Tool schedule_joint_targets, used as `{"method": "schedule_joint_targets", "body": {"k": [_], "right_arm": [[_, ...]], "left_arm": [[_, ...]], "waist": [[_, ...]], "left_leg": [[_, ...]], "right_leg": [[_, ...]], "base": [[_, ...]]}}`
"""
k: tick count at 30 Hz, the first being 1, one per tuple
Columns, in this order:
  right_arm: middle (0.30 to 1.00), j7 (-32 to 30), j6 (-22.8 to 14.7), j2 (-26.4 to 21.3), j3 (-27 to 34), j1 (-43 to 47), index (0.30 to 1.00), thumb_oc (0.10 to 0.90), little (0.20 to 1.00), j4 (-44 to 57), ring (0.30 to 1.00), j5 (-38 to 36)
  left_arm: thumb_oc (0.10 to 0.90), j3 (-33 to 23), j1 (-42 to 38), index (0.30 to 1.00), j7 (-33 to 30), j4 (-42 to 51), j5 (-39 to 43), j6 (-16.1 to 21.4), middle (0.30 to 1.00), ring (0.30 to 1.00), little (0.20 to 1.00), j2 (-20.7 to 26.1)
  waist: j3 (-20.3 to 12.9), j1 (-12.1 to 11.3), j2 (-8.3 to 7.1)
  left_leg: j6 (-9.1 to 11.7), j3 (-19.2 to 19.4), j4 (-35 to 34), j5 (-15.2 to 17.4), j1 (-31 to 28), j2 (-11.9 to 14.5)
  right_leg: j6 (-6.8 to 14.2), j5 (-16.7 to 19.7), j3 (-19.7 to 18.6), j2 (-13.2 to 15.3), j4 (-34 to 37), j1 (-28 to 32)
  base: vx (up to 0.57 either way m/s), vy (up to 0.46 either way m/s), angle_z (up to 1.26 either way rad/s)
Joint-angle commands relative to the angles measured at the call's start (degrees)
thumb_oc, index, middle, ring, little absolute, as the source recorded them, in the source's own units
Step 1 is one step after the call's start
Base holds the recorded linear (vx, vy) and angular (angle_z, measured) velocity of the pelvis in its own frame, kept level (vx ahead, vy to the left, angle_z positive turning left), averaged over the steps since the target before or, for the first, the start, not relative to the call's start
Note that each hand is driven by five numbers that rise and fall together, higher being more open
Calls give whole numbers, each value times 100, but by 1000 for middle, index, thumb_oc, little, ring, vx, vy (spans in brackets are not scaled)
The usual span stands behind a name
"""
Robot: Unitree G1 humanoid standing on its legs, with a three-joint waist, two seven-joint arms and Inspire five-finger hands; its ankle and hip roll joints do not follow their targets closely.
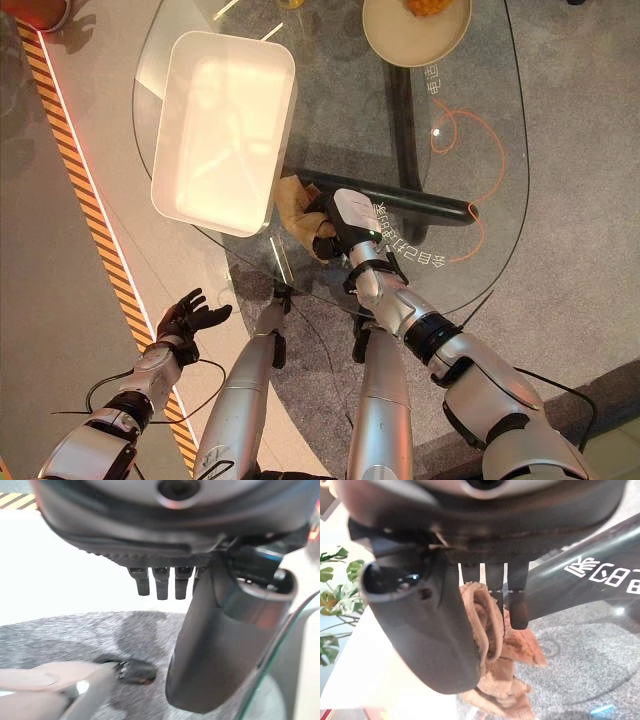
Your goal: Wipe the table with a cloth and put it in the basket.
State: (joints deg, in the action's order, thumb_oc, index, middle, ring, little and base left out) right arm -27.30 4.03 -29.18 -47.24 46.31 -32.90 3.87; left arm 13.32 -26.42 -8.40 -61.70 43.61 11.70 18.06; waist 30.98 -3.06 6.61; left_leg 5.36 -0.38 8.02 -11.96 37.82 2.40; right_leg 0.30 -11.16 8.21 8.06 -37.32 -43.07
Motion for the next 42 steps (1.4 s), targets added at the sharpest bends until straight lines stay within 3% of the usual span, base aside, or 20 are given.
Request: {"method": "schedule_joint_targets", "body": {"k": [1,8,17,24,27,32,42], "right_arm": [[300,-815,-249,213,455,79,300,100,200,561,300,-421],[300,-1725,-528,303,1317,-169,300,100,200,542,300,-1157],[300,-2168,-1021,279,2260,-461,300,100,200,984,300,-1010],[300,-2148,-1201,263,2773,-761,300,100,200,1692,300,-643],[300,-2153,-1304,303,2938,-900,300,100,200,2019,300,-470],[300,-2086,-1582,448,3269,-1038,300,100,200,2612,300,-73],[300,-1777,-1900,474,3405,-1005,300,100,200,3317,300,-67]], "left_arm": [[800,-490,127,900,-471,28,767,710,900,900,900,38],[800,-1146,24,900,-1441,1239,1091,1793,900,900,900,284],[800,-1503,-232,900,-1271,2320,1156,2385,900,900,900,485],[800,-1516,-183,900,-1185,3453,692,2563,900,900,900,238],[800,-1470,-129,900,-1242,4052,317,2491,900,900,900,233],[800,-1364,14,900,-523,5129,349,1948,900,900,900,171],[800,-1238,-314,900,157,5186,339,1392,900,900,900,431]], "waist": [[-118,69,-75],[-118,-14,-159],[-118,35,-251],[-118,92,-275],[-118,99,-293],[-118,100,-305],[-118,177,-343]], "left_leg": [[-212,314,790,914,-123,-388],[-244,246,802,938,-94,-372],[-312,185,782,991,-114,-375],[-348,175,724,962,-121,-389],[-359,168,756,1026,-147,-403],[-371,170,735,1043,-228,-405],[-353,235,648,953,-311,-347]], "right_leg": [[226,742,44,-190,1297,235],[240,738,58,-231,1245,263],[253,762,10,-316,1268,301],[276,847,-49,-337,1414,353],[292,806,-56,-332,1408,395],[343,832,-64,-321,1495,531],[356,908,-114,-344,1611,650]], "base": [[0,0,0],[-1,-38,1],[-1,-25,0],[-10,0,0],[-4,-12,0],[-11,-13,0],[0,-7,0]]}}
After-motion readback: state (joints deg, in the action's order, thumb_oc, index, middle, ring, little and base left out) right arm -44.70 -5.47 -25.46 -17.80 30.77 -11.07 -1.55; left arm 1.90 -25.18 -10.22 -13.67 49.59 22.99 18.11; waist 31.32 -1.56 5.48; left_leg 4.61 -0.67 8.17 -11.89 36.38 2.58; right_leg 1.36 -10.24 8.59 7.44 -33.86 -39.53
